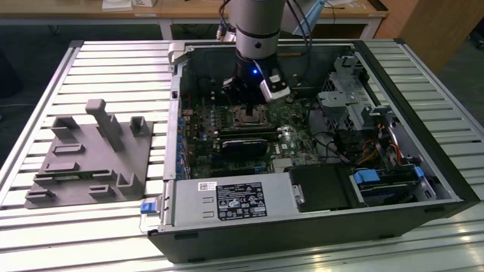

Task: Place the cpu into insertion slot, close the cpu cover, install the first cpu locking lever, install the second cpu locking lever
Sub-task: 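Close the cpu cover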

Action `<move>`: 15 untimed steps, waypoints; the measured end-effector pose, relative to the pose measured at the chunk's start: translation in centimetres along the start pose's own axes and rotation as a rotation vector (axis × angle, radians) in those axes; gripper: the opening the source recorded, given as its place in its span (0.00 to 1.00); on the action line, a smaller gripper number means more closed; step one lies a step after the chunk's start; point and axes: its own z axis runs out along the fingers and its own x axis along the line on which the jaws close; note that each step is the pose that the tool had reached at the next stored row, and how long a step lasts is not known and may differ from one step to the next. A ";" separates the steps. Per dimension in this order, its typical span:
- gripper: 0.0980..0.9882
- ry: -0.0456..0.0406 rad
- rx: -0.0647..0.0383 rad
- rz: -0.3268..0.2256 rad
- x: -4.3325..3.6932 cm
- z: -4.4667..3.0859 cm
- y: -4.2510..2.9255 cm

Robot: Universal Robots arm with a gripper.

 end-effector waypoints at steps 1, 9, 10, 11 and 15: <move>0.01 0.0008 -0.001 -0.017 0.00 0.01 0.00; 0.01 -0.0241 -0.004 -0.051 0.22 0.05 -0.08; 0.01 -0.0297 -0.005 -0.054 0.26 0.06 -0.10; 0.01 -0.0318 -0.005 -0.056 0.34 0.08 -0.12; 0.01 -0.0327 -0.009 -0.060 1.03 0.10 -0.32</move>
